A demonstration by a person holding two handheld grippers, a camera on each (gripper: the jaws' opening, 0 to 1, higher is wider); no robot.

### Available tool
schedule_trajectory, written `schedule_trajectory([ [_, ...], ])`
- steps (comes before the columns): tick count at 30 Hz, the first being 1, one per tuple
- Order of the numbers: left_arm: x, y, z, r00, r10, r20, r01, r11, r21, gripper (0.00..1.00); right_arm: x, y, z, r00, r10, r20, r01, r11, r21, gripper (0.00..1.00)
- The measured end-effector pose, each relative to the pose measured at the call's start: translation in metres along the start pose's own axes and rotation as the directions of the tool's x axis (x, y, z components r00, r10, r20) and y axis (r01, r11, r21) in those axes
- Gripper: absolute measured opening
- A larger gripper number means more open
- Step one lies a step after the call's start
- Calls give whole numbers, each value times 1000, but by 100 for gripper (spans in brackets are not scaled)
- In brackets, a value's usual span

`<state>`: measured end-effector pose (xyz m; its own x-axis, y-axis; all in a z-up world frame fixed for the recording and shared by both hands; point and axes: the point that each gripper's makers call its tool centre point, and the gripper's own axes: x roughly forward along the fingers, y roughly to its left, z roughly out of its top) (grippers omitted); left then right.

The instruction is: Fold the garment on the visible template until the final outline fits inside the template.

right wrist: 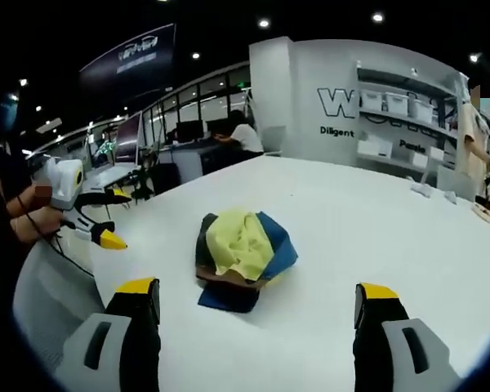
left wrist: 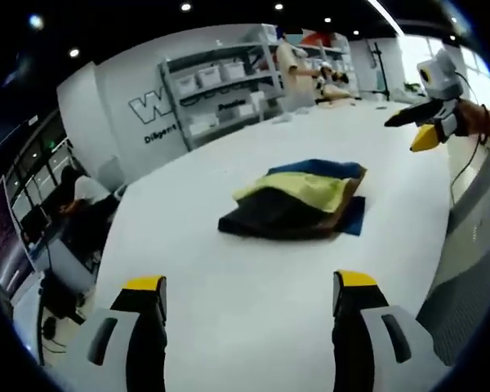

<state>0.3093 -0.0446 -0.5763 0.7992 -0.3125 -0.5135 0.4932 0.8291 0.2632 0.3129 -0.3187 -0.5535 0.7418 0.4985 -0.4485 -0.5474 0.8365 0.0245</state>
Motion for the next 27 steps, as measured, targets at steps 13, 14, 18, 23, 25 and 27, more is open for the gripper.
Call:
schedule_trajectory([
  [13, 25, -24, 17, 987, -158, 16, 157, 987, 28, 69, 20, -29, -5, 995, -11, -99, -10, 979, -202, 92],
  [14, 29, -26, 17, 987, -161, 7, 160, 986, 51, 68, 23, -32, -4, 994, -16, -105, -8, 974, -225, 90],
  [18, 40, -29, 17, 983, -182, -18, 182, 964, 192, 66, 31, -38, -2, 994, -12, -105, -17, 962, -273, 82],
  [23, 51, -34, 23, 976, -217, -1, 212, 954, 211, 61, 42, -43, -6, 990, 3, -140, -50, 941, -335, 77],
  [25, 56, -34, 24, 976, -217, 7, 211, 954, 212, 60, 46, -46, -8, 988, 8, -154, -64, 930, -363, 74],
  [27, 61, -38, 24, 970, -243, 7, 237, 952, 192, 58, 50, -47, -11, 985, 8, -171, -75, 917, -391, 72],
])
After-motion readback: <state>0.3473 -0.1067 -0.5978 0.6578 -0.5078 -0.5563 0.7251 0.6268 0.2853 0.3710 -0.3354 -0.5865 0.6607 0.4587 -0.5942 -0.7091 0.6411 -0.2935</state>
